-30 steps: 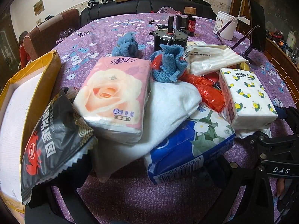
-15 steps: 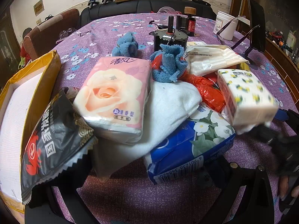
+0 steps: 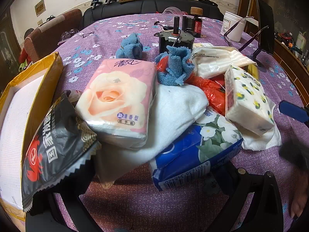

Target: Organize soft objects

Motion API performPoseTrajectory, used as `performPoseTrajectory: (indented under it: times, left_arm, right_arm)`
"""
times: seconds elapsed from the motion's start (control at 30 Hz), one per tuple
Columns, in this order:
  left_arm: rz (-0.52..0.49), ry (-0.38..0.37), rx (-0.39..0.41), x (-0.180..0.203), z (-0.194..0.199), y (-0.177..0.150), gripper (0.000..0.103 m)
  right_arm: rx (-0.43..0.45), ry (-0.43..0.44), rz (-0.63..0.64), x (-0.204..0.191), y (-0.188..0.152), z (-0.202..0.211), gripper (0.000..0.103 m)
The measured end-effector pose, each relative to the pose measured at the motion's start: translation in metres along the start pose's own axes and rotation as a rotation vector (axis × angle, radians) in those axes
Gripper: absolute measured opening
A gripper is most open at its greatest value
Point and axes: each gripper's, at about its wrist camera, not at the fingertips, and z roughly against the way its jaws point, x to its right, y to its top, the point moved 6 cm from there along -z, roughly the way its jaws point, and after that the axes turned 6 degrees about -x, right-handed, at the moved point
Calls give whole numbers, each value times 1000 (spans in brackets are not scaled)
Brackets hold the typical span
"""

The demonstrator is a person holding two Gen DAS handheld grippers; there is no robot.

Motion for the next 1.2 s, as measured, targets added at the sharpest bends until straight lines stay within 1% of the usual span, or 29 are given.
performPoseTrajectory:
  times: [0.07, 0.1, 0.13, 0.17, 0.2, 0.27, 0.3, 0.33, 0.37, 0.43, 0.47, 0.5, 0.53, 0.57, 0.6, 0.63, 0.7, 0.77, 0.87, 0.93, 1.0, 1.03, 1.07, 1.1, 1.2]
  left_arm:
    - [0, 1, 0, 0, 0, 0, 103]
    - [-9, -3, -4, 0, 0, -1, 103]
    - [-31, -14, -16, 1, 1, -2, 103]
    - [-52, -30, -28, 1, 3, -4, 103]
    - [-54, -33, -20, -1, 7, -6, 103]
    - [-51, -17, 48, -7, 27, -11, 103]
    - [-55, -21, 63, -7, 35, -13, 103]
    - [-70, -41, 76, -7, 44, -18, 103]
    - [-91, -84, 95, -8, 57, -23, 103]
    - [-99, -141, 113, -12, 73, -30, 101]
    - [-96, -158, 118, -16, 79, -34, 95]
    - [-90, -169, 124, -20, 84, -37, 84]
    - [-78, -179, 121, -26, 85, -39, 78]
    - [-66, -194, 108, -31, 84, -40, 66]
    - [-59, -209, 94, -31, 81, -42, 58]
    - [-46, -229, 69, -34, 76, -41, 58]
    - [-26, -249, 53, -35, 71, -41, 58]
    - [-3, -215, 70, -41, 74, -38, 58]
    - [-5, -208, 84, -46, 83, -34, 58]
    - [-9, -222, 95, -49, 93, -31, 59]
    - [-16, -259, 92, -51, 101, -29, 64]
    - [-17, -266, 100, -53, 105, -28, 65]
    - [-13, -259, 110, -57, 108, -26, 67]
    - [-3, -234, 117, -62, 109, -22, 67]
    - [33, -184, 106, -72, 103, -12, 67]
  right_arm:
    - [21, 68, 25, -11, 0, 7, 103]
    - [37, 63, 27, -11, 1, 9, 103]
    - [52, 36, 24, -9, 3, 11, 103]
    - [61, -18, 17, -3, 3, 11, 103]
    - [62, -51, 6, 2, 4, 10, 103]
    - [66, -59, -21, 9, 6, 8, 103]
    - [70, -63, -28, 11, 7, 9, 103]
    - [75, -74, -31, 12, 7, 9, 102]
    - [85, -89, -37, 13, 6, 12, 102]
    - [97, -99, -50, 15, 9, 12, 102]
    - [100, -96, -59, 19, 8, 17, 102]
    - [104, -94, -71, 21, 7, 20, 102]
    - [108, -94, -86, 24, 8, 21, 102]
    - [110, -91, -95, 26, 9, 23, 102]
    - [112, -85, -110, 29, 9, 25, 102]
    - [114, -80, -125, 31, 9, 25, 102]
    - [115, -61, -155, 36, 9, 26, 102]
    - [117, -56, -177, 40, 10, 27, 102]
    - [116, -46, -195, 42, 10, 28, 102]
    - [122, -45, -194, 42, 10, 29, 102]
    - [124, -44, -194, 41, 10, 29, 102]
    - [124, -43, -195, 42, 11, 29, 102]
    - [124, -41, -197, 42, 11, 29, 102]
    - [123, -38, -198, 42, 11, 29, 102]
    - [122, -34, -200, 42, 11, 28, 102]
